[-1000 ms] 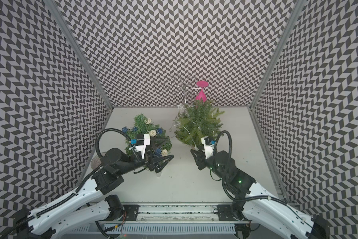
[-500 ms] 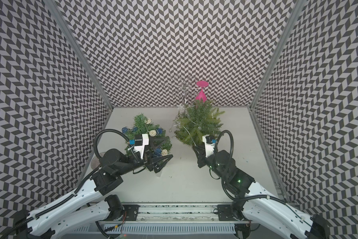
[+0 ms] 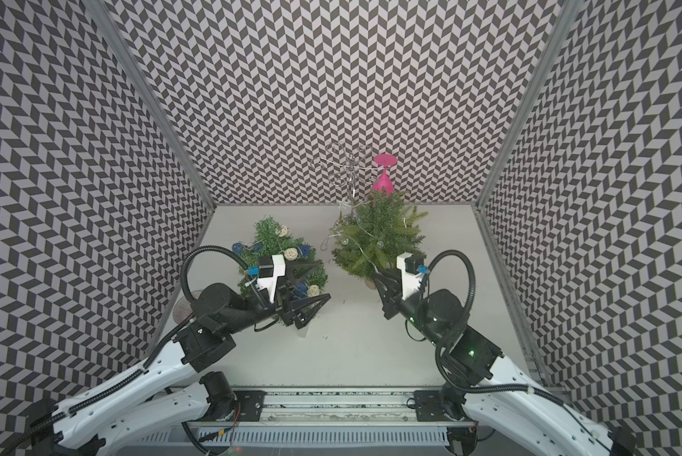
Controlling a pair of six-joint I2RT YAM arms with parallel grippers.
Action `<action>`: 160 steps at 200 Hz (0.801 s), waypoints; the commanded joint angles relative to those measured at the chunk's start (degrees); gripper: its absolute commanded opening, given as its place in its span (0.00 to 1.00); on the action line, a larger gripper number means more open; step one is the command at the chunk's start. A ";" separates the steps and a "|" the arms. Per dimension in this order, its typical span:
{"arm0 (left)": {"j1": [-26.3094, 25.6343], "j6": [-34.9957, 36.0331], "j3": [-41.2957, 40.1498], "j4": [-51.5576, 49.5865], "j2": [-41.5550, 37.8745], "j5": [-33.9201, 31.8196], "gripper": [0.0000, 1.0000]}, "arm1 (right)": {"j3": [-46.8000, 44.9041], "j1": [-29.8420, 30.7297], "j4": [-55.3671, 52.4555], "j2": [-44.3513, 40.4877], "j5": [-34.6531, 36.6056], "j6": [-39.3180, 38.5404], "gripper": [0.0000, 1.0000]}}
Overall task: Wrap string light around the christmas tree
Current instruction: Wrap the light string around the Christmas tree.
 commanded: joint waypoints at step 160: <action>-0.41 0.28 0.18 2.09 1.60 -2.85 0.92 | 6.46 0.28 3.80 9.04 -12.77 -3.44 0.10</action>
